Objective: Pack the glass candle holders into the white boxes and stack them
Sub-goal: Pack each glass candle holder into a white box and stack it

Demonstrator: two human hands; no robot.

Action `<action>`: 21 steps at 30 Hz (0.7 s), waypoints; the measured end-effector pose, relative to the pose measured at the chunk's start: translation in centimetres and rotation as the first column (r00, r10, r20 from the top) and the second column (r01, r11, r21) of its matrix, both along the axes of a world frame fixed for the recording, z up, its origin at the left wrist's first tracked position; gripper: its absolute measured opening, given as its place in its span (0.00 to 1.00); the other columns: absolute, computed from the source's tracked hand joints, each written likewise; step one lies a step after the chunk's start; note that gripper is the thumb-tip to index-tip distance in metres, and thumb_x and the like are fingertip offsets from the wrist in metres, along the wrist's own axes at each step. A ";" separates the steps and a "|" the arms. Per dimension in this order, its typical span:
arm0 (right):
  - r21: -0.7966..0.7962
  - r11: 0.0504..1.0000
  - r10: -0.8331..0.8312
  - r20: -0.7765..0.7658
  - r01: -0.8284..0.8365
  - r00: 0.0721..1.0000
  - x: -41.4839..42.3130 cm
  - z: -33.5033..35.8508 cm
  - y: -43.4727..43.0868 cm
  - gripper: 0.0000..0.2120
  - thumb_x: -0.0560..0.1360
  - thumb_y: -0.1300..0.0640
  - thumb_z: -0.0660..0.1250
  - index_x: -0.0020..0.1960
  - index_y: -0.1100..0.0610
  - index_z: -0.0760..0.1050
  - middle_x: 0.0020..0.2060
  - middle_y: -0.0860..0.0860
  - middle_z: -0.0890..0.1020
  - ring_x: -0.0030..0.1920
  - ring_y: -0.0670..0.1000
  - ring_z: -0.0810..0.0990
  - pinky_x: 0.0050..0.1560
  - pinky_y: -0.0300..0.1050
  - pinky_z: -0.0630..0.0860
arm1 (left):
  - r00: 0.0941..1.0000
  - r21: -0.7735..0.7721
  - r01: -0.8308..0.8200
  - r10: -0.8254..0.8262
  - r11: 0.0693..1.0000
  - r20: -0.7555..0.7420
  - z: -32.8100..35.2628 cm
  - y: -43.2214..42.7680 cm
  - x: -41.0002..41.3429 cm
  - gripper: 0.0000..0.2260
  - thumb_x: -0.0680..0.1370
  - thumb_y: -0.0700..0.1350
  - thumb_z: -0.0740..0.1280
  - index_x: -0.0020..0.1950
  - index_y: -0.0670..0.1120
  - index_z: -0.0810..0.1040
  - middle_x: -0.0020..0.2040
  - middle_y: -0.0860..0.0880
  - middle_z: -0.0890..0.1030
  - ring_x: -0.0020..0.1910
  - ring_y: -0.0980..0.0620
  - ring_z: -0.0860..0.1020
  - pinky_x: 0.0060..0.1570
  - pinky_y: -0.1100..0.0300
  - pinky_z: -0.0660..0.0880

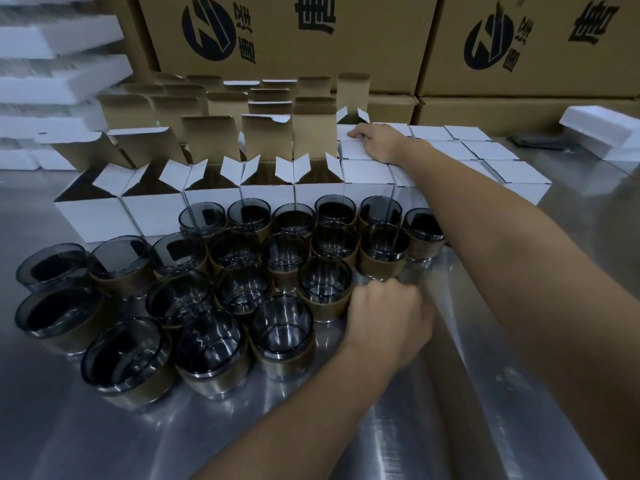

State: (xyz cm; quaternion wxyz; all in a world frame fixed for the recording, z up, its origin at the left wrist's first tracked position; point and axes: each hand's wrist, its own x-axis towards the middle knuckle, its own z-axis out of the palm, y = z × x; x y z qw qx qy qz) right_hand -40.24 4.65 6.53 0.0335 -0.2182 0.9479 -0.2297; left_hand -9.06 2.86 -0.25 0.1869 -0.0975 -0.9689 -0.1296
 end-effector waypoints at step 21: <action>0.294 0.927 -0.212 -0.102 0.233 0.972 -4.5 0.3 -2.6 0.32 0.80 0.36 0.44 0.79 0.50 0.56 0.77 0.60 0.56 0.76 0.63 0.54 0.75 0.60 0.49 | 0.996 -0.077 -0.083 0.085 0.994 0.022 0.0 -0.4 -0.5 0.15 0.64 0.52 0.66 0.23 0.45 0.70 0.19 0.48 0.71 0.16 0.50 0.69 0.25 0.64 0.43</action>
